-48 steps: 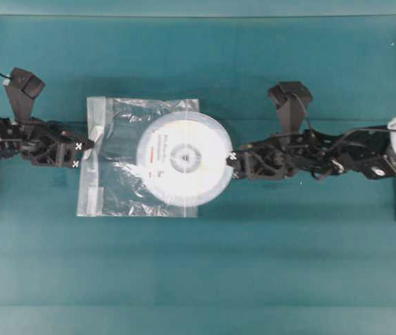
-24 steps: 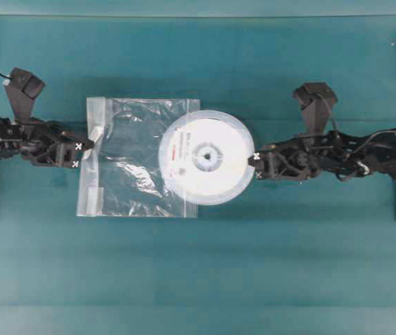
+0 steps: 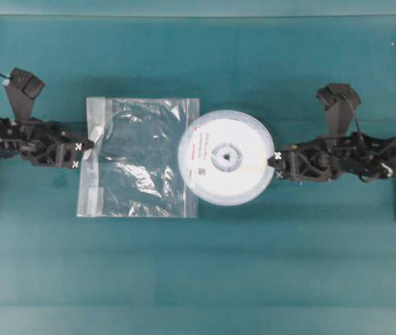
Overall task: Take out the reel from the clear zip bag.
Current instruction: 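Grip the reel rim with the right gripper and pull it rightward out, then set the white reel down right of the bag, holding bag with left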
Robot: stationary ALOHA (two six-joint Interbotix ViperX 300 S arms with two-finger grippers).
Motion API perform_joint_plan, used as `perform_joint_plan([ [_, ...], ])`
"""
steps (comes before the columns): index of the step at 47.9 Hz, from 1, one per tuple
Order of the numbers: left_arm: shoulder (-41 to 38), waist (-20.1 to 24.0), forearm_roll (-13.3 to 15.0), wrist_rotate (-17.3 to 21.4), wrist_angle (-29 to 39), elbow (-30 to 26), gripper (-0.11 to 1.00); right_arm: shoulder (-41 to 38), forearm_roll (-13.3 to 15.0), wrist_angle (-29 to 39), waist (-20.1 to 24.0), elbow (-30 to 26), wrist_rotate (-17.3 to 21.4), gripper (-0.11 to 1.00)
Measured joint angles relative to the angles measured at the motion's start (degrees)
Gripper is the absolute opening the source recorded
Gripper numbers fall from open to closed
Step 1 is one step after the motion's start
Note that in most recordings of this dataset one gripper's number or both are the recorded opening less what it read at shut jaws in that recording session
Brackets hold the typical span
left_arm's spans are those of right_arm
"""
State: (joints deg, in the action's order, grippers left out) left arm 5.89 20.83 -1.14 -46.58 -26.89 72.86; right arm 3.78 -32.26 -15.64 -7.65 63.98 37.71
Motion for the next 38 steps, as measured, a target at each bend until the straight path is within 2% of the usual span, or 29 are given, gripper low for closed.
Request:
perform_joint_plan([
  [38,0.4,0.0,0.1,0.0,2.3,-0.1,-0.01,7.9,-0.8,1.4,-1.6,6.4,0.0,0.04],
])
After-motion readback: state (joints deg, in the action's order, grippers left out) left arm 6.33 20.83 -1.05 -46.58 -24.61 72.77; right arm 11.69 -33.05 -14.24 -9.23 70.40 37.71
